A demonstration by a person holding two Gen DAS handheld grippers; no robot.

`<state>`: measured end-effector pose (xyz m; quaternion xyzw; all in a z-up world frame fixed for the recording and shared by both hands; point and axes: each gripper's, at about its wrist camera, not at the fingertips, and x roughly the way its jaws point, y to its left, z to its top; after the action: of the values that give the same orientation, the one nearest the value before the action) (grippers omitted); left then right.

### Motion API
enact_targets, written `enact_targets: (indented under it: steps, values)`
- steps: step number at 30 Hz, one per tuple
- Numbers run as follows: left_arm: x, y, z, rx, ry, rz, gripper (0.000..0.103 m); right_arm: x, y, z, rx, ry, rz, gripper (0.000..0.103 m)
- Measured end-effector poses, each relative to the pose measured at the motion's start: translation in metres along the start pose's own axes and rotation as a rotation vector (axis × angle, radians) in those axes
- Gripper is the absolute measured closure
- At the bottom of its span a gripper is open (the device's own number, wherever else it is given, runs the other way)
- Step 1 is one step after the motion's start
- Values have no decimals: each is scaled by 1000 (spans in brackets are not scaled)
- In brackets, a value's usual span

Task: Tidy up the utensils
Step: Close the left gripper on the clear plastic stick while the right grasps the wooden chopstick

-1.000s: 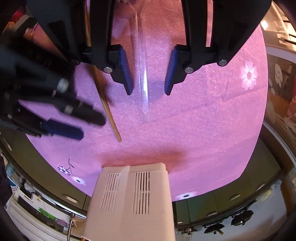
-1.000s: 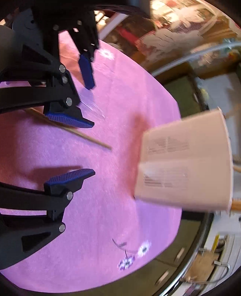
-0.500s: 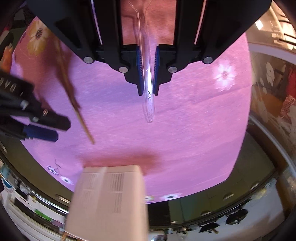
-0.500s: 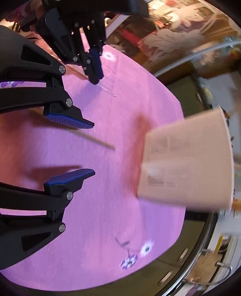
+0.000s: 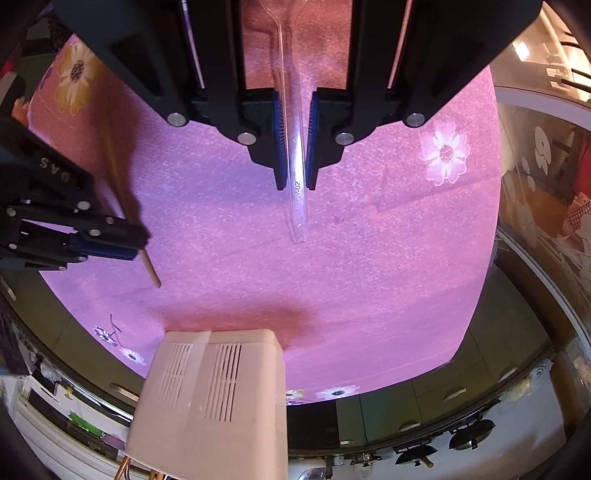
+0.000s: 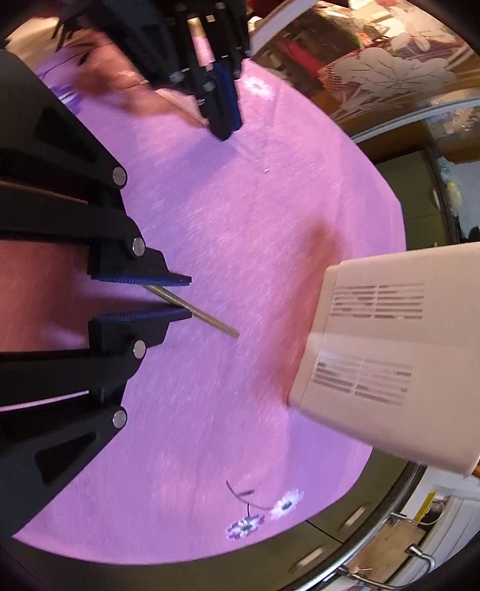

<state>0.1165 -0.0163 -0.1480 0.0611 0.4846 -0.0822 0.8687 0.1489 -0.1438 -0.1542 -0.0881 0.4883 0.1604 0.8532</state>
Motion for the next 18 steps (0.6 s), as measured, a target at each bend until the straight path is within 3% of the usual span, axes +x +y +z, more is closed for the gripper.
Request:
enact_targets:
  steps: [8,15,18]
  values:
    - [2,-10,4,4,13,-31,93,-7,-35,-11,-67,30,-37,97]
    - [5,-17,11,18,40,-18,90,-2,-30,2,-138,99,-52,89]
    - [5,-20,10,50,38,-21,93,-2,-30,3,-131,108,-21,97]
